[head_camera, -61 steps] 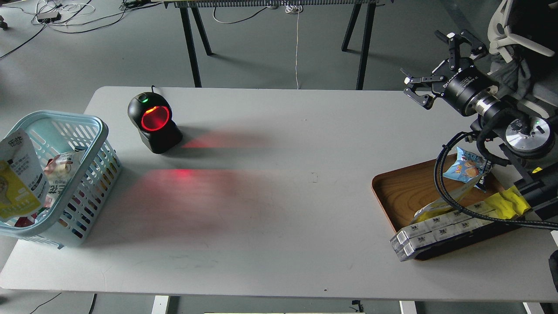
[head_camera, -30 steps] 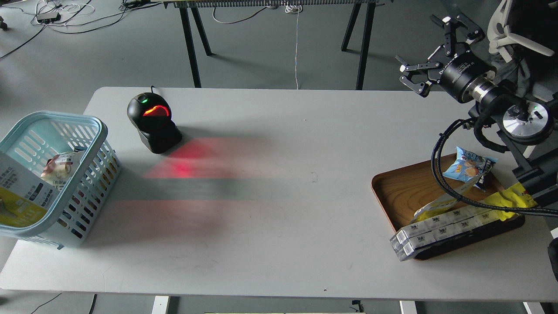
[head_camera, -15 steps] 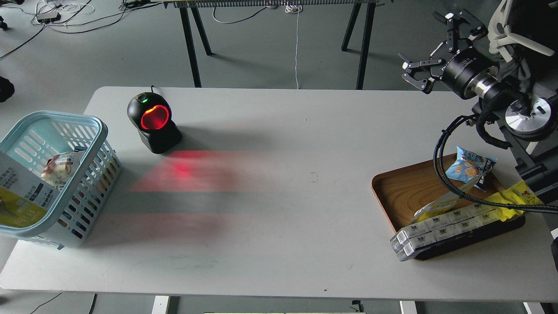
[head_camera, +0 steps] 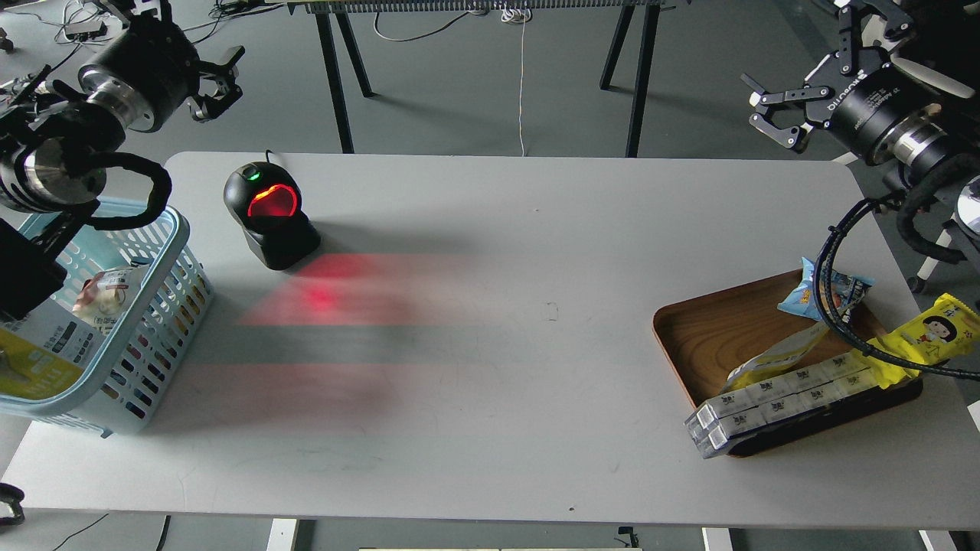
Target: Scan snack and place in basket
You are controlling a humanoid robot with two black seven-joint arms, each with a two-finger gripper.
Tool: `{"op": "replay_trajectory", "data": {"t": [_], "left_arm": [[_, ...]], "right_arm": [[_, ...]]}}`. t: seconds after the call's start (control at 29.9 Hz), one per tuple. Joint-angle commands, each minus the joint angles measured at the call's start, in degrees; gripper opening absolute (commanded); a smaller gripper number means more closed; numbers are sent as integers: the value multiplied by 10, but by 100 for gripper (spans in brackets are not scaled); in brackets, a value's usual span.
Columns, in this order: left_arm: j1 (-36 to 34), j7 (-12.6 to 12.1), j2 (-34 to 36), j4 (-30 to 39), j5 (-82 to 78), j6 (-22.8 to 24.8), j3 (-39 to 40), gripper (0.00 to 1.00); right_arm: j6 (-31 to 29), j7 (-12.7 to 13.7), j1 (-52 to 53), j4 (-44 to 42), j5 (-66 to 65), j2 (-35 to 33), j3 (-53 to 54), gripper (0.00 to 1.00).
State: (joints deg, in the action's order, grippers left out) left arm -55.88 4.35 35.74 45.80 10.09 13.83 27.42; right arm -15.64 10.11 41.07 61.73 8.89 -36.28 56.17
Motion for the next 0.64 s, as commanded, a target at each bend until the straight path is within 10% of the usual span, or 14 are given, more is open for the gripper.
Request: {"op": "replay_trajectory", "data": {"t": [0.0,0.6], "left_arm": [[14,-7,0,-3,12,46,1,100],[34,1,-8,-4,85,53,59,100]], "right_arm": [[2,0,-29,33,2,-38,7,99],[12,-4,-81,61,8,-34,39,99]]}}
